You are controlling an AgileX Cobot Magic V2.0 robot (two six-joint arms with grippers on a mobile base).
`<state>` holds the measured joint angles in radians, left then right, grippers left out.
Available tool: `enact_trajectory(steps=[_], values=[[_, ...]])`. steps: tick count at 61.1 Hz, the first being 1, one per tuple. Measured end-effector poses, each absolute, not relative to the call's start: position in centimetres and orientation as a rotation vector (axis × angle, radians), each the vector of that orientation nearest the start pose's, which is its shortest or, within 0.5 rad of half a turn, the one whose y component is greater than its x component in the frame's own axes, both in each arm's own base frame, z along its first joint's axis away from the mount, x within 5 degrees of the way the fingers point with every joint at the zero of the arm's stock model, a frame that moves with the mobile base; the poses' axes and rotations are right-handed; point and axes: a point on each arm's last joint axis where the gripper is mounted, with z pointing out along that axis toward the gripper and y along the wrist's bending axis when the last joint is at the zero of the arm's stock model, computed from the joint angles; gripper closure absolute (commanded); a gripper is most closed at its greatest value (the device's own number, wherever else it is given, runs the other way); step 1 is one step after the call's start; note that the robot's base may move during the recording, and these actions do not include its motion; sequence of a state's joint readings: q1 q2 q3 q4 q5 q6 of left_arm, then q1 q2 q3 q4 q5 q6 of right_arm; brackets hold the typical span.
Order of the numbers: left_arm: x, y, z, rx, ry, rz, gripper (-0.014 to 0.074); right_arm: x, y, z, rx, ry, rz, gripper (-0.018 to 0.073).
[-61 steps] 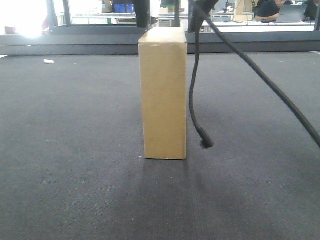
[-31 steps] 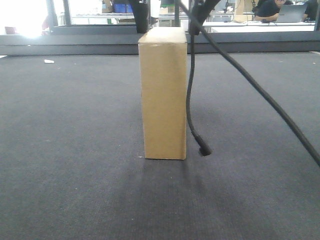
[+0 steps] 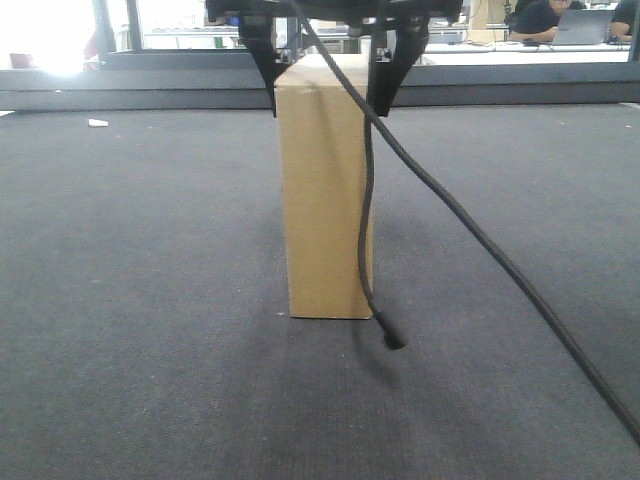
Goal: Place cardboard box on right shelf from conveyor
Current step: 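Close the right gripper on the box and lift it off the belt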
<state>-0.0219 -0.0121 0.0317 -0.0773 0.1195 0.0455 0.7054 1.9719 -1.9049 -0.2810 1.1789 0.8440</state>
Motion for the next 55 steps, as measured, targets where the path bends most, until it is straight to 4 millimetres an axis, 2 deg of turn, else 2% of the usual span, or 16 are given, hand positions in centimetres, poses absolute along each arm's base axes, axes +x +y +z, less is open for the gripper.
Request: enact_trajectory(steps=[5, 9, 17, 23, 32, 40, 46, 55], values=[[5.7, -0.2, 19.2, 0.000, 1.622, -0.048, 0.0713, 34.4, 26.3, 31.5, 0.109, 2.651, 0.119, 0.0322], [5.7, -0.2, 19.2, 0.000, 1.622, -0.048, 0.0712, 34.4, 26.3, 31.5, 0.093, 2.651, 0.116, 0.0375], [5.7, -0.2, 19.2, 0.000, 1.622, -0.048, 0.0712, 34.6, 25.9, 31.8, 0.062, 2.647, 0.126, 0.0379], [5.7, -0.2, 19.2, 0.000, 1.622, -0.048, 0.0712, 34.8, 24.7, 33.0, 0.041, 2.623, 0.137, 0.0379], [5.7, -0.2, 19.2, 0.000, 1.622, -0.048, 0.0713, 35.1, 21.5, 35.9, -0.023, 2.556, 0.145, 0.0379], [5.7, -0.2, 19.2, 0.000, 1.622, -0.048, 0.0713, 34.5, 18.2, 37.7, -0.077, 2.526, 0.144, 0.0379], [5.7, -0.2, 19.2, 0.000, 1.622, -0.048, 0.0712, 33.7, 15.4, 37.9, -0.104, 2.534, 0.143, 0.0379], [5.7, -0.2, 19.2, 0.000, 1.622, -0.048, 0.0713, 31.9, 11.3, 36.9, -0.089, 2.552, 0.145, 0.0379]])
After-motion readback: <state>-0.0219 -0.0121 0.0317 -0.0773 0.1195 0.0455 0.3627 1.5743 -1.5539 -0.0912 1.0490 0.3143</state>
